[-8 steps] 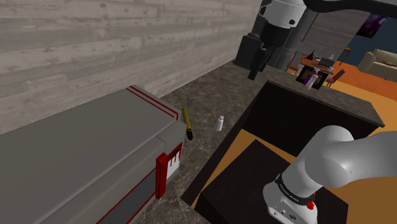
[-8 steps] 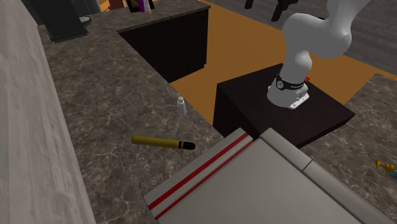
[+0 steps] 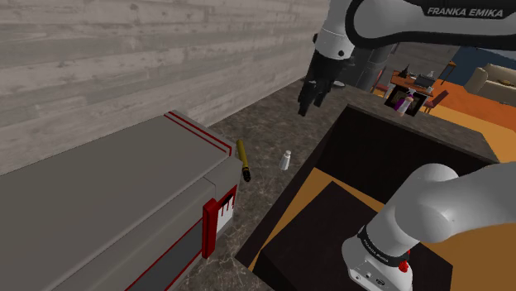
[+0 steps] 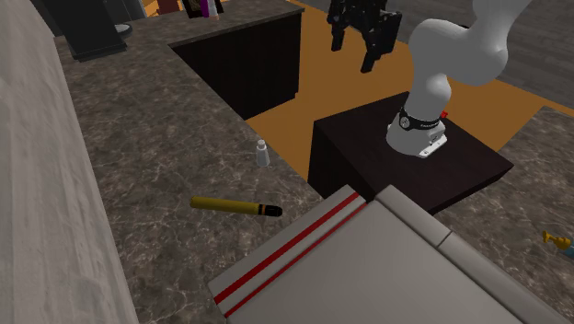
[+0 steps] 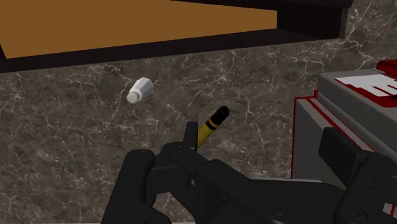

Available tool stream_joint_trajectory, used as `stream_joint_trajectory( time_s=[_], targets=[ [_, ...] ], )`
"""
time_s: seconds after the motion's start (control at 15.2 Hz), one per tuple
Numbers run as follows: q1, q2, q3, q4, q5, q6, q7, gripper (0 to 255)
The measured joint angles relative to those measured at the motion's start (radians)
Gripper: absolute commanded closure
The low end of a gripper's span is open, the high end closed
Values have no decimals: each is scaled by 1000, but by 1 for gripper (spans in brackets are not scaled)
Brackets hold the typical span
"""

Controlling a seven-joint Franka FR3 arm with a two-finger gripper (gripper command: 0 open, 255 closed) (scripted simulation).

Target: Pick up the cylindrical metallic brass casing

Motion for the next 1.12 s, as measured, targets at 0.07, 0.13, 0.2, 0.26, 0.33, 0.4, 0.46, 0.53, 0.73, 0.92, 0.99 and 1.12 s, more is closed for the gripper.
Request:
stream_joint_trajectory(
  time_s=[0.07, 0.13, 0.2, 0.26, 0.33, 0.4, 0.46, 0.53, 0.73, 0.92, 0.99, 1.12],
  targets=[
    [-5, 22, 4, -13, 2, 33, 16, 0],
    [-8, 45, 12, -25, 5, 68, 36, 0],
    [-14, 67, 15, -35, 6, 99, 50, 0],
    [-18, 98, 21, -40, 7, 133, 68, 0],
    [-25, 130, 23, -45, 6, 168, 82, 0],
    [-28, 159, 30, -53, 8, 203, 101, 0],
    [-33, 191, 34, -50, 7, 232, 118, 0],
    [-39, 222, 38, -50, 6, 262, 134, 0],
    [-55, 327, 47, -41, -1, 354, 184, 0],
    [-71, 431, 51, -20, -12, 432, 231, 0],
    [-78, 477, 50, -9, -18, 465, 245, 0],
    [-83, 543, 53, 8, -27, 511, 284, 0]
  ],
)
